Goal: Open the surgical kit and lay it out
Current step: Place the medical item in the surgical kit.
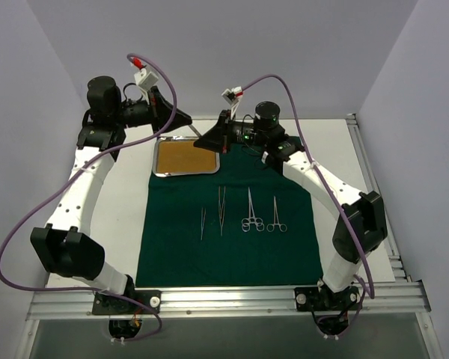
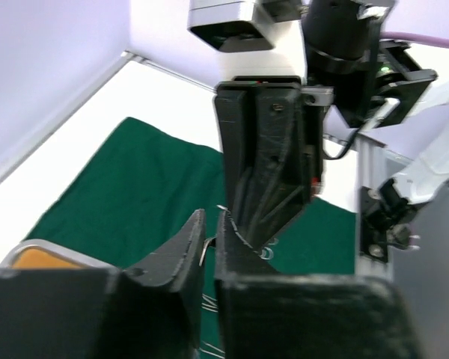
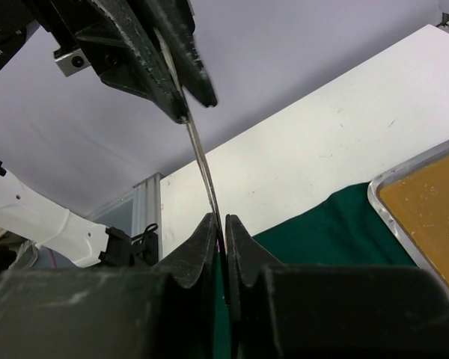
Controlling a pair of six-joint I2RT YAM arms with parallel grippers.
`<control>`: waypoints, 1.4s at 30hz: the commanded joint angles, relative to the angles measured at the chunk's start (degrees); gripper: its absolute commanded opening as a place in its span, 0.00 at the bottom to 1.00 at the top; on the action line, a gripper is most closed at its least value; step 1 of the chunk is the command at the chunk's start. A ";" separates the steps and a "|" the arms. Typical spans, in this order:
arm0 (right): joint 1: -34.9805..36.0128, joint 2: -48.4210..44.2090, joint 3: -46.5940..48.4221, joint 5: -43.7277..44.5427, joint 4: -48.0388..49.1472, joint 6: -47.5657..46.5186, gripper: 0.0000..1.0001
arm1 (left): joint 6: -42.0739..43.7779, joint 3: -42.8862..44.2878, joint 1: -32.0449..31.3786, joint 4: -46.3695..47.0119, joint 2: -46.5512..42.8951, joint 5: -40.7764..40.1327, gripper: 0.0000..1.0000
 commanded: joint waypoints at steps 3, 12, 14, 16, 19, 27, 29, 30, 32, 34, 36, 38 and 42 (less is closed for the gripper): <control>0.29 -2.59 -0.09 0.02 2.92 0.68 0.00 | 0.47 0.14 -0.39 1.06 -2.22 -0.14 0.02; 1.52 -1.01 5.08 15.55 -15.69 -10.02 0.76 | 3.28 1.63 -4.60 -15.47 -1.70 -21.11 0.02; 3.01 -1.10 7.36 20.73 -22.18 -13.97 0.82 | 2.50 2.85 -6.09 -22.47 -0.65 -31.92 0.02; 5.72 -1.45 8.16 28.30 -24.84 -18.88 0.86 | 1.79 6.01 -6.80 -29.59 1.72 -38.60 0.02; 8.54 -1.71 8.69 35.25 -28.19 -22.42 0.89 | 1.44 11.81 -8.38 -39.44 5.68 -50.74 0.02; 13.56 3.12 10.11 42.55 -29.17 -22.70 0.54 | -5.59 14.55 -9.53 -44.82 7.97 -54.72 0.02; 13.65 2.95 8.88 43.61 -25.92 -20.16 0.51 | -7.08 14.46 -9.53 -45.26 7.88 -54.54 0.02; 13.65 2.86 8.35 43.78 -24.08 -19.54 0.50 | -7.52 14.46 -9.53 -45.61 7.88 -54.28 0.02; 13.65 3.12 7.29 44.14 -21.96 -18.57 0.48 | -9.46 14.11 -9.44 -45.96 7.80 -54.02 0.02; 13.65 3.47 5.98 43.96 -19.69 -17.25 0.46 | -11.73 14.02 -9.18 -46.23 7.71 -53.32 0.02; 14.18 3.39 4.40 44.05 -17.49 -15.67 0.45 | -13.24 14.02 -8.91 -46.49 7.71 -53.05 0.02; 14.79 2.51 1.68 45.10 -13.97 -14.88 0.45 | -15.34 14.02 -8.74 -46.76 7.80 -53.57 0.02; 17.78 1.80 0.17 50.62 -11.76 -16.53 0.47 | -18.68 14.72 -8.56 -47.89 8.58 -55.94 0.02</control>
